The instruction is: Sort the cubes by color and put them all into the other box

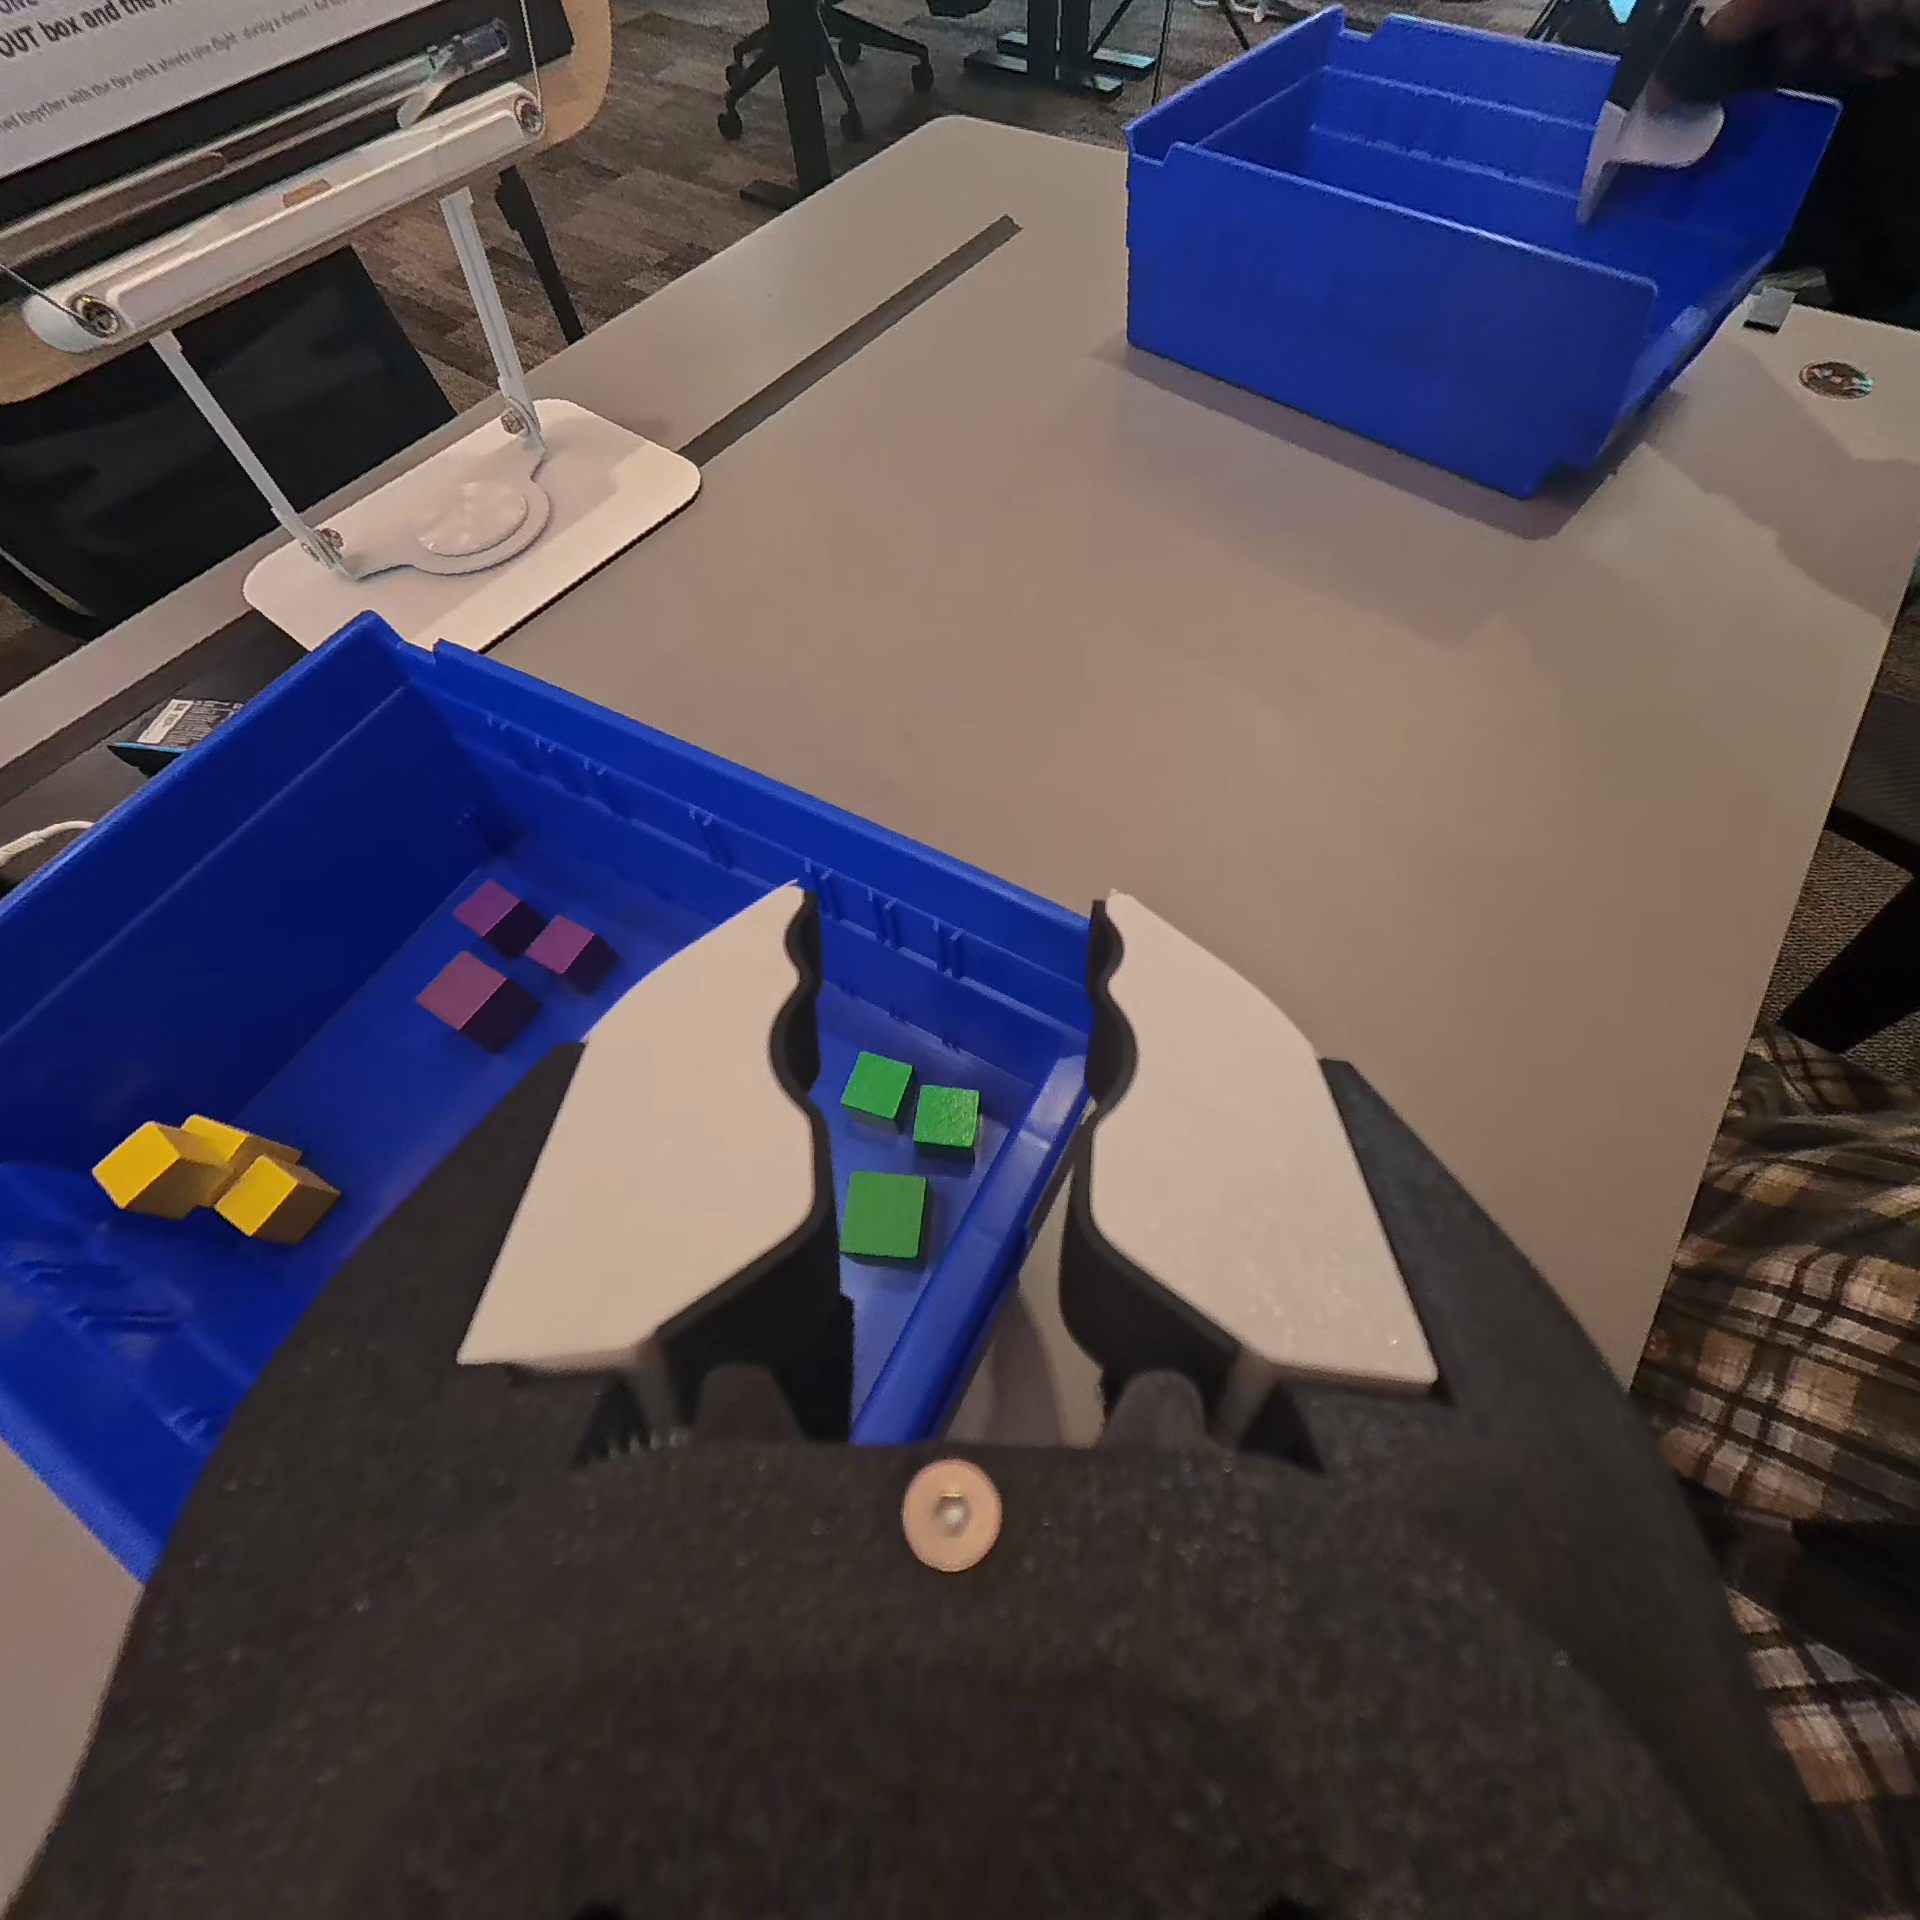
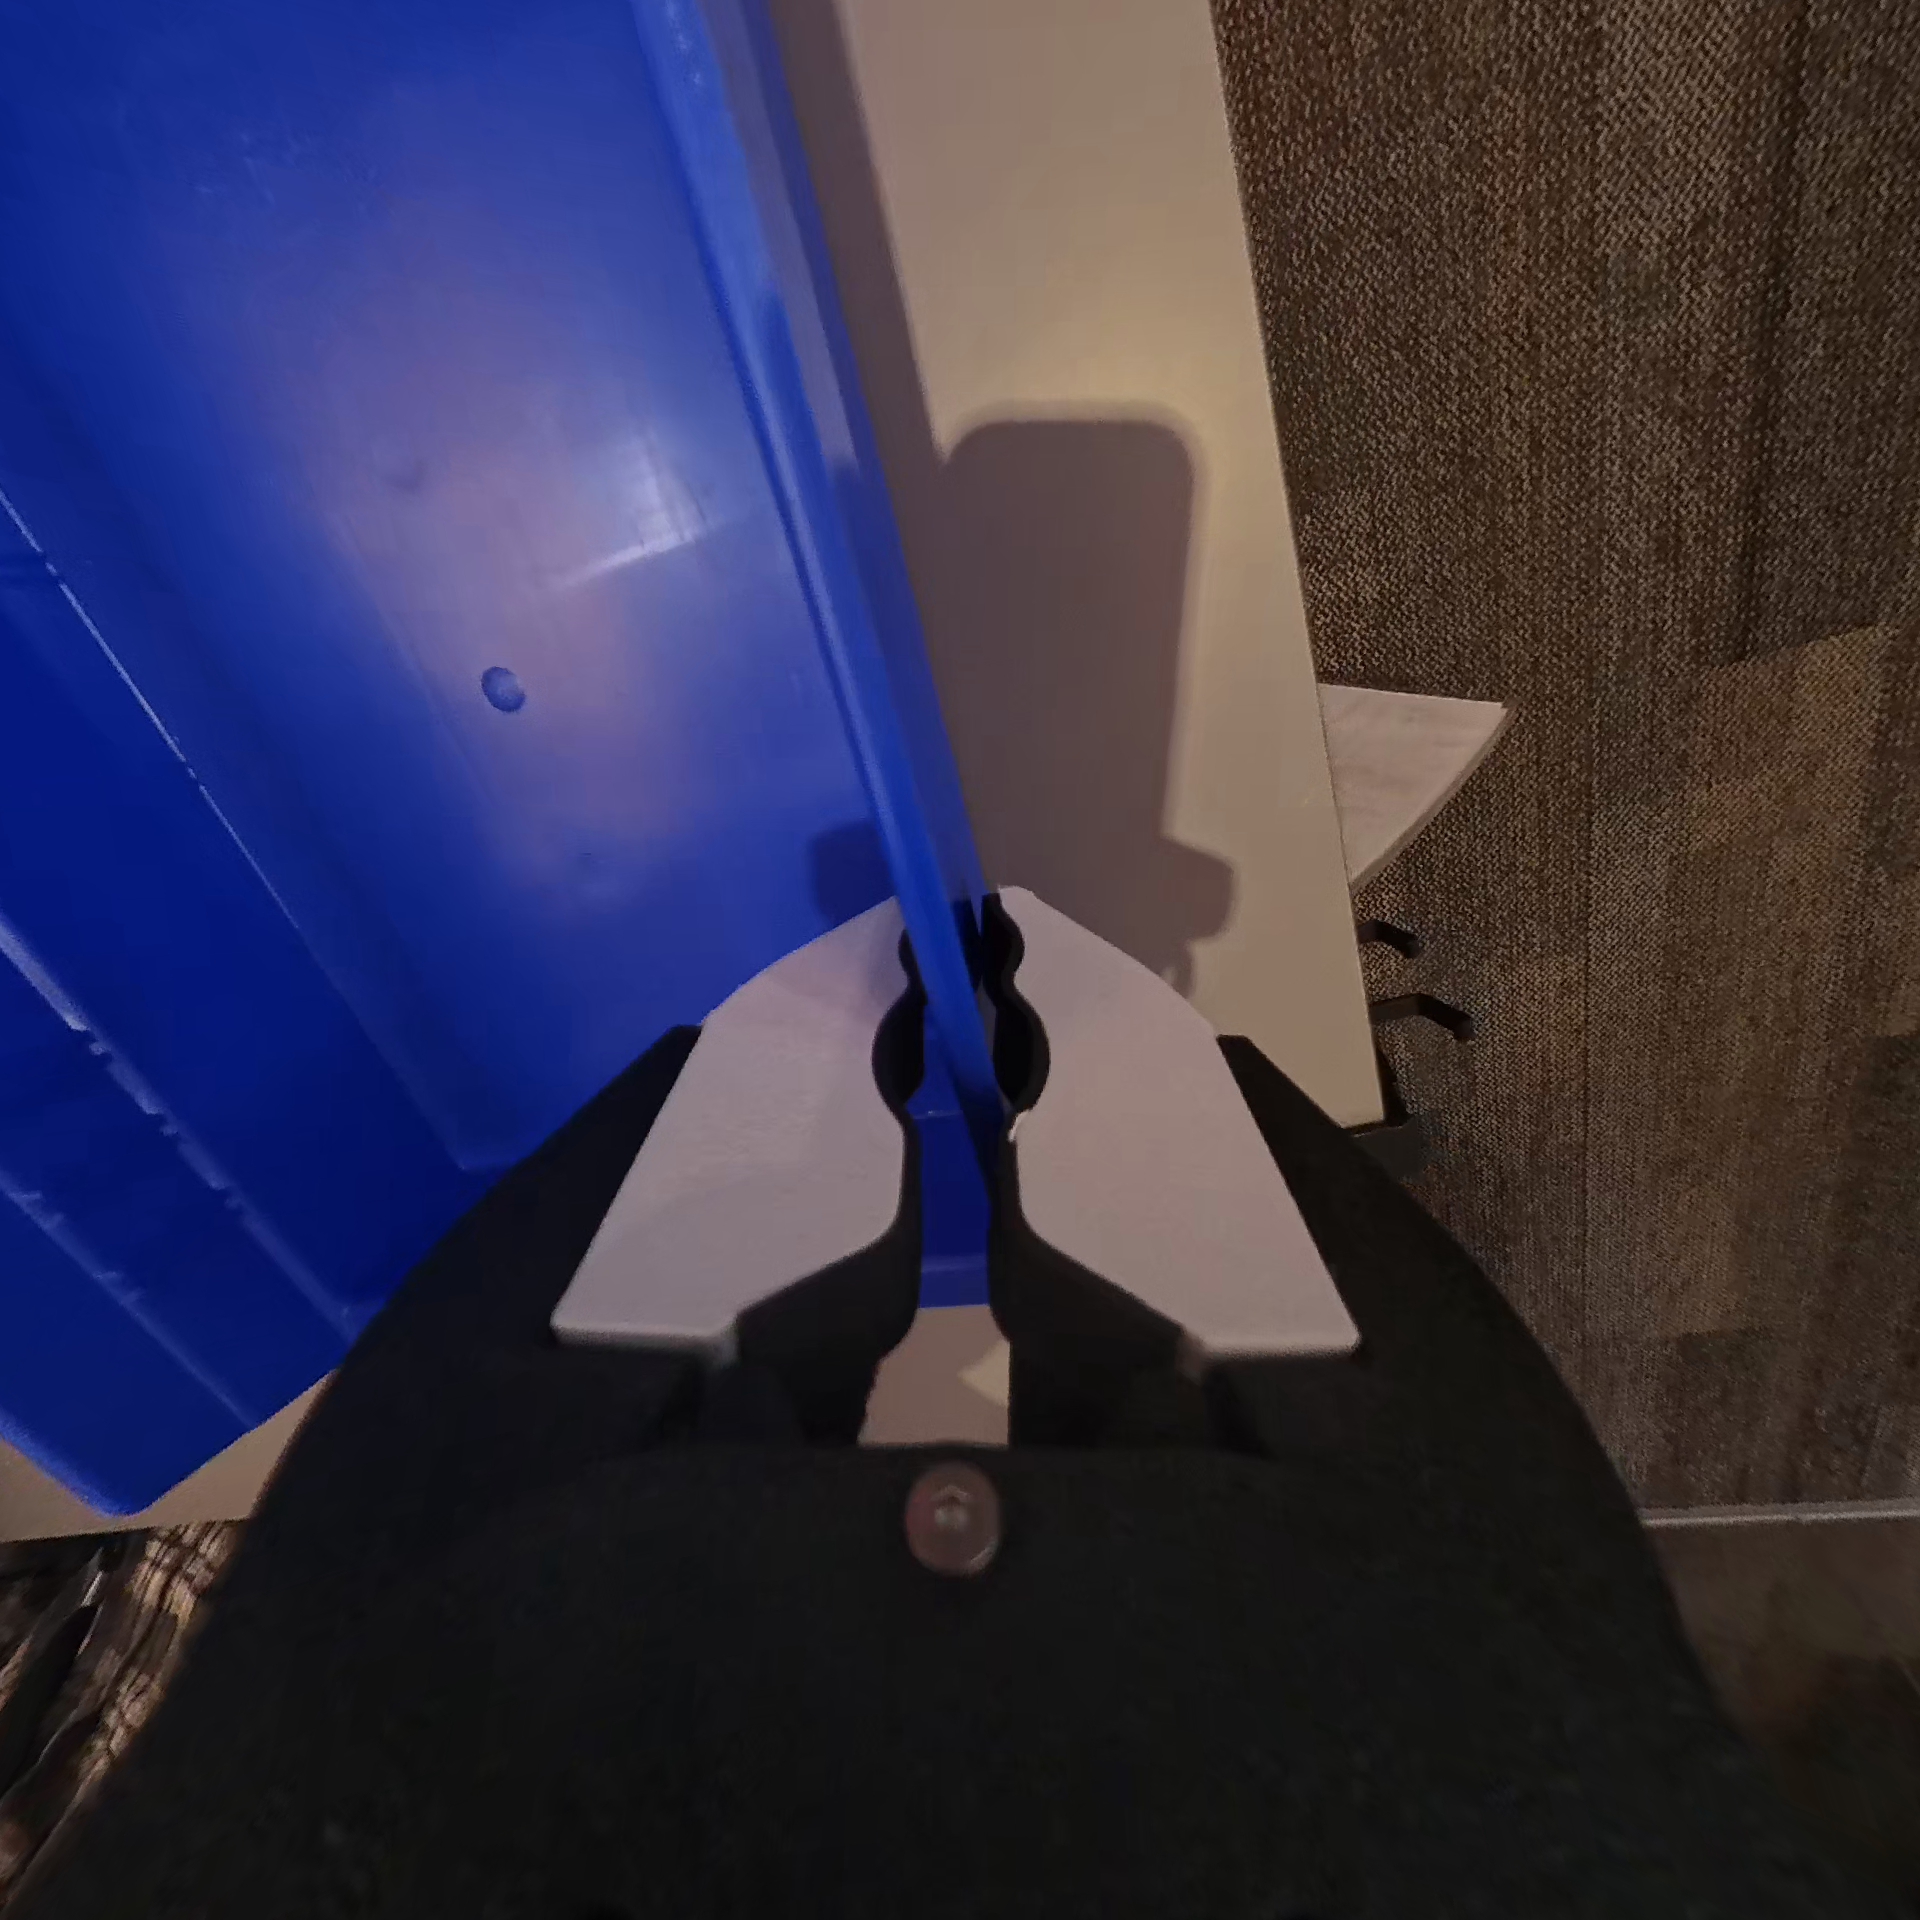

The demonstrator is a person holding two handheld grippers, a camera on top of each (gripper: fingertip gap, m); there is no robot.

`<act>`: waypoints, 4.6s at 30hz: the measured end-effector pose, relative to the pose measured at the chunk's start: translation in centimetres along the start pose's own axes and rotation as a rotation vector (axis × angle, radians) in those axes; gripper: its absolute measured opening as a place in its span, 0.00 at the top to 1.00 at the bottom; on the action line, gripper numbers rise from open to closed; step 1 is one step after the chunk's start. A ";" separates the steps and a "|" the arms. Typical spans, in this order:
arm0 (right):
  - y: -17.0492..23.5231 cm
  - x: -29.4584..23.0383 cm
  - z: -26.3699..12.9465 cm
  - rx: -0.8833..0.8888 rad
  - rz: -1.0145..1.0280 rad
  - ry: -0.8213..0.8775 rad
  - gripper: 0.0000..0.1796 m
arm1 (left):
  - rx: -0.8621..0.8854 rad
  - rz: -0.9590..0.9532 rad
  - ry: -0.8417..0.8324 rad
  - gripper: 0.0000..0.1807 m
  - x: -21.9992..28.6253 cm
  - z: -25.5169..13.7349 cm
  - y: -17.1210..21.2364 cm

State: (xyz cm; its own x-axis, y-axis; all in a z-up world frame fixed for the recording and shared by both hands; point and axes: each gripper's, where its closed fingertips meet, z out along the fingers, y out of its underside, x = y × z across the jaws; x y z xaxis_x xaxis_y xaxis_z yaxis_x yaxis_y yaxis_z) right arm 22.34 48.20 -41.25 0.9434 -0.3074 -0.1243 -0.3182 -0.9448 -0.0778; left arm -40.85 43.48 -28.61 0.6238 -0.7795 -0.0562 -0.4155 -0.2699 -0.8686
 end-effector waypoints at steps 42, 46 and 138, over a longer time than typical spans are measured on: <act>5.1 -35.0 -12.8 1.044 -0.762 -0.540 0.38 | 0.042 -0.016 -0.107 0.66 -1.7 -1.2 -0.5; 4.5 -38.8 -7.0 1.112 -0.837 -0.571 0.38 | 0.016 -0.030 -0.150 0.64 -3.0 -1.1 0.2; 7.7 -41.5 1.0 0.951 -1.091 -0.648 0.72 | -0.588 -0.798 -0.494 0.97 -23.2 -20.1 25.7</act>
State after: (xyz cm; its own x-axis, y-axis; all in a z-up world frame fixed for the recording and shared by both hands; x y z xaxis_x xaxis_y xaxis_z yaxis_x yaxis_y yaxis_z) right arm -19.37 53.75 -37.70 0.6292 0.7762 0.0389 0.2820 -0.1815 -0.9421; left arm -79.27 43.26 -39.74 0.9937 0.0134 0.1115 0.0552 -0.9228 -0.3812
